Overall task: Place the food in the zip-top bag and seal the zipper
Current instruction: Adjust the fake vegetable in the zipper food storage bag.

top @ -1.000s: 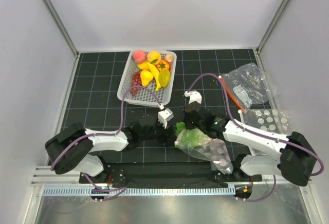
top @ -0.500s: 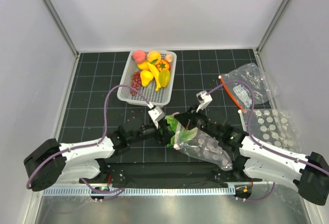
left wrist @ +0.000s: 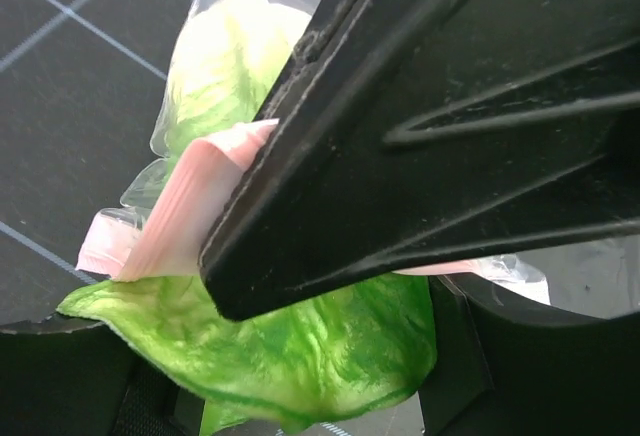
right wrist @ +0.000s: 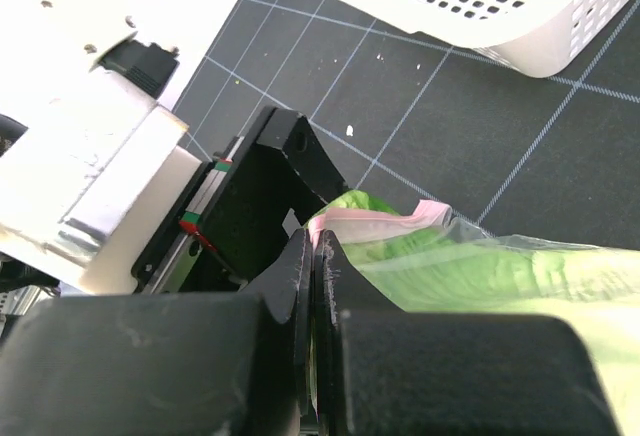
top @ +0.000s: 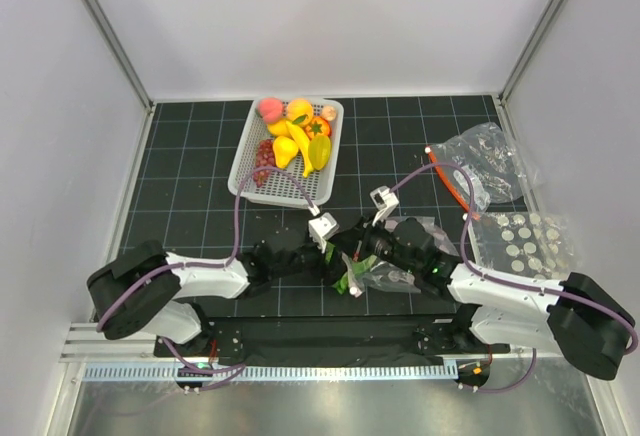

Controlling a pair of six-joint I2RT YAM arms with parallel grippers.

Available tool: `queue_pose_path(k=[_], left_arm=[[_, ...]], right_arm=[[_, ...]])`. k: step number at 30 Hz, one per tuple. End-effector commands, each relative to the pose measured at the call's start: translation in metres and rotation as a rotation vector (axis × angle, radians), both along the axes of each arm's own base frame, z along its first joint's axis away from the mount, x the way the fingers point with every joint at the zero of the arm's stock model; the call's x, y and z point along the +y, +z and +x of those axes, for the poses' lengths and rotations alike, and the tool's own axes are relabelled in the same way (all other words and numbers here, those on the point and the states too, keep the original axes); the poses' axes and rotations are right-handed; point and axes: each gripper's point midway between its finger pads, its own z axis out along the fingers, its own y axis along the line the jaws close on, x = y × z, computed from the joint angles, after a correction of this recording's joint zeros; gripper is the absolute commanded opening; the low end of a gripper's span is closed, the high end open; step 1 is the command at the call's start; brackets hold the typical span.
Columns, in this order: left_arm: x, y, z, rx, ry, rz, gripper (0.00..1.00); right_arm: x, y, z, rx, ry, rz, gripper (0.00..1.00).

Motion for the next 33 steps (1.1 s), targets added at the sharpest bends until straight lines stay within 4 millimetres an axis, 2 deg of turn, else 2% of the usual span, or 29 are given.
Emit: queue_pose_path(k=[1,4,5,7,8,9,11,15,18,20,22,25,26,30,33], left_arm=[[-0.011,0.049,0.021,-0.131,0.052,-0.104,0.70],[-0.002,0.058,0.017,-0.164,0.054,-0.116,0.71],[0.002,0.069,0.015,-0.183,0.062,-0.138,0.71],[0.008,0.073,0.011,-0.187,0.051,-0.127,0.73],[0.012,0.084,0.007,-0.200,0.048,-0.151,0.74],[0.016,0.081,0.003,-0.184,0.040,-0.133,0.80],[0.022,0.084,-0.001,-0.158,0.053,-0.135,0.87],[0.046,0.087,0.008,-0.113,0.192,-0.092,0.91],[0.053,0.082,0.013,-0.079,0.253,-0.070,0.91],[0.063,0.085,0.023,-0.072,0.343,-0.055,0.91],[0.081,0.080,0.034,-0.062,0.461,-0.019,0.93],[0.089,0.076,0.036,-0.053,0.509,-0.024,0.97],[0.093,0.077,0.039,-0.053,0.536,-0.030,1.00],[0.103,0.073,0.046,-0.071,0.595,-0.020,1.00],[0.105,0.075,0.054,-0.117,0.604,-0.004,1.00]], right_arm=[[0.013,0.063,0.001,-0.082,0.022,0.164,0.01],[0.005,0.050,0.009,-0.047,-0.044,0.119,0.01],[0.005,0.046,0.010,-0.040,-0.047,0.103,0.01],[0.000,0.039,0.017,-0.040,-0.089,0.073,0.01],[-0.002,0.037,0.019,-0.042,-0.104,0.059,0.02],[-0.003,0.036,0.021,-0.043,-0.114,0.047,0.08],[-0.008,0.028,0.025,-0.045,-0.144,0.006,0.10],[-0.010,0.020,0.030,-0.046,-0.165,-0.041,0.10],[-0.008,0.018,0.030,-0.046,-0.154,-0.047,0.10],[-0.008,0.017,0.030,-0.050,-0.151,-0.051,0.10],[-0.008,0.016,0.030,-0.063,-0.150,-0.062,0.10],[-0.009,0.015,0.029,-0.086,-0.131,-0.079,0.11],[-0.009,0.015,0.028,-0.091,-0.128,-0.083,0.15],[-0.009,0.013,0.026,-0.118,-0.103,-0.116,0.22],[-0.010,0.010,0.024,-0.139,-0.083,-0.131,0.23]])
